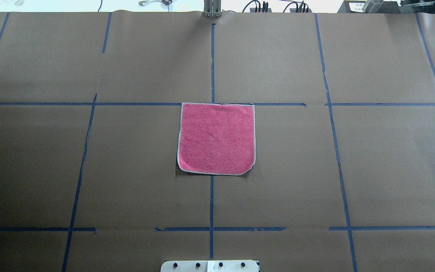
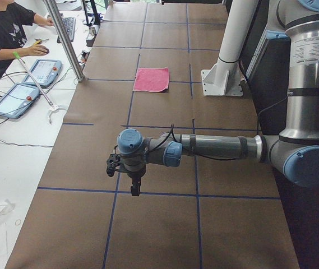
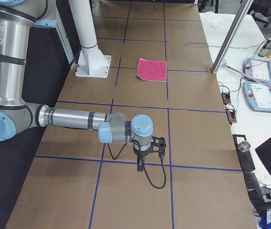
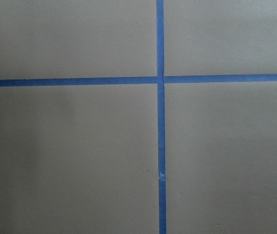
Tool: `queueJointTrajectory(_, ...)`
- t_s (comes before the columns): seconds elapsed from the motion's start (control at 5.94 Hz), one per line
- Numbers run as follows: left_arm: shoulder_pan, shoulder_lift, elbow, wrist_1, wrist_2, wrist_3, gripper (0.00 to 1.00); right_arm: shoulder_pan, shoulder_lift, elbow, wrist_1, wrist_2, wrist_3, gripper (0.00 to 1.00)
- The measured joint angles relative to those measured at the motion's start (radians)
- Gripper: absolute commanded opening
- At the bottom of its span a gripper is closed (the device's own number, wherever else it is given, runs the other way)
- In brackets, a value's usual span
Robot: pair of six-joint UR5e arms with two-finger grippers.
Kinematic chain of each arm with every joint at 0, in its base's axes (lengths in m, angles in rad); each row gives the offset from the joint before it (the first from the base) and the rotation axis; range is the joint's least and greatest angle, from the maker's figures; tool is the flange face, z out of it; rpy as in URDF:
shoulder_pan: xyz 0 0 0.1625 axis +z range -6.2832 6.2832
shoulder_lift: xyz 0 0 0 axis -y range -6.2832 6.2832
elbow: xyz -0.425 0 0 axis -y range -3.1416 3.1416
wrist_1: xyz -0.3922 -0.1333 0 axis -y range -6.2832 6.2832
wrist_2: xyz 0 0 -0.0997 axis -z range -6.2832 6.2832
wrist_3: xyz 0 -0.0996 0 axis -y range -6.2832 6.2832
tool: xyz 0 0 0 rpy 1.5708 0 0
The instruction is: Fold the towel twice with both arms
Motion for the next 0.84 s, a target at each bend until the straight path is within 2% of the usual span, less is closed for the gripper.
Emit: queueJointTrajectory(0.84, -0.002, -0.002, -0.022, -0.001, 0.000, 0.000, 1.00, -0.004, -0.005, -0.010, 0.001, -0.003, -0.010, 1.00)
